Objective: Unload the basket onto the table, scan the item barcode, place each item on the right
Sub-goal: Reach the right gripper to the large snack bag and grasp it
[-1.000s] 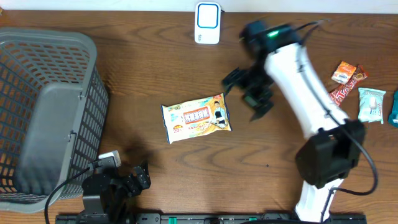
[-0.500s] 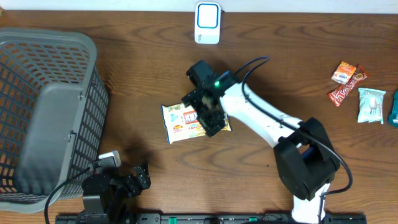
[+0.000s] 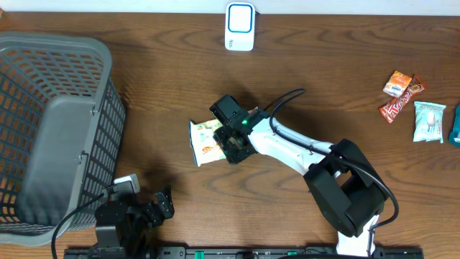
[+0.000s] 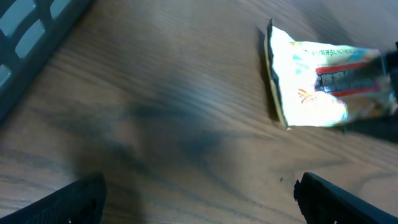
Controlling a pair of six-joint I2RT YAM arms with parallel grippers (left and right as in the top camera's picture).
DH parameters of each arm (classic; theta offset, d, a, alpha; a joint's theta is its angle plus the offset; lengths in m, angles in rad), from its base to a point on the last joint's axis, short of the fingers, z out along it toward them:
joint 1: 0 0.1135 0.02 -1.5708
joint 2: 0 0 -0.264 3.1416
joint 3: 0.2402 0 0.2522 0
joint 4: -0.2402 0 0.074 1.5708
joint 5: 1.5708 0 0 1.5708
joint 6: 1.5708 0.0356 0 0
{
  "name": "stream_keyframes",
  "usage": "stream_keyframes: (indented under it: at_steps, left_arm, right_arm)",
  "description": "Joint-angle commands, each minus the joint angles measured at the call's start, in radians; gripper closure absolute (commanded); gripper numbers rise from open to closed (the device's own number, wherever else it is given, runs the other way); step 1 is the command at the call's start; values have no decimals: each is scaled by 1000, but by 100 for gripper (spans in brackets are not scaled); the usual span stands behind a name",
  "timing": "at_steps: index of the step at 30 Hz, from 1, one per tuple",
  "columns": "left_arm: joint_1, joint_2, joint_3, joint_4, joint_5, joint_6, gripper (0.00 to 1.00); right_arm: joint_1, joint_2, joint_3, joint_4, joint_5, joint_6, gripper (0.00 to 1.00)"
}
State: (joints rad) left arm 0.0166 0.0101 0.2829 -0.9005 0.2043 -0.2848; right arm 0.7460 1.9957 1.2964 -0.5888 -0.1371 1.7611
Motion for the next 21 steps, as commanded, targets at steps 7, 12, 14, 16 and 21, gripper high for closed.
stream_keyframes:
  at_steps: [7,12,14,16,21]
  left_arm:
    - [2,-5,-5,-34,1,6,2]
    - [2,-5,-5,-34,1,6,2]
    - [2,-5,-5,-34,1,6,2]
    - [2,-5,-5,-34,1,6,2]
    - [2,-5,-5,-34,1,6,2]
  right_arm:
    - [-13,3,-32,65,11,-861,99]
    - [-64,-86,-24,-8,-102,-1232,99]
    - [-89,-133,-24,-55,-101,-1446,99]
    - [-106,-179,-24,-144,-86,-1731,99]
    - [-121,-243,-20,-258,64,-1839,62]
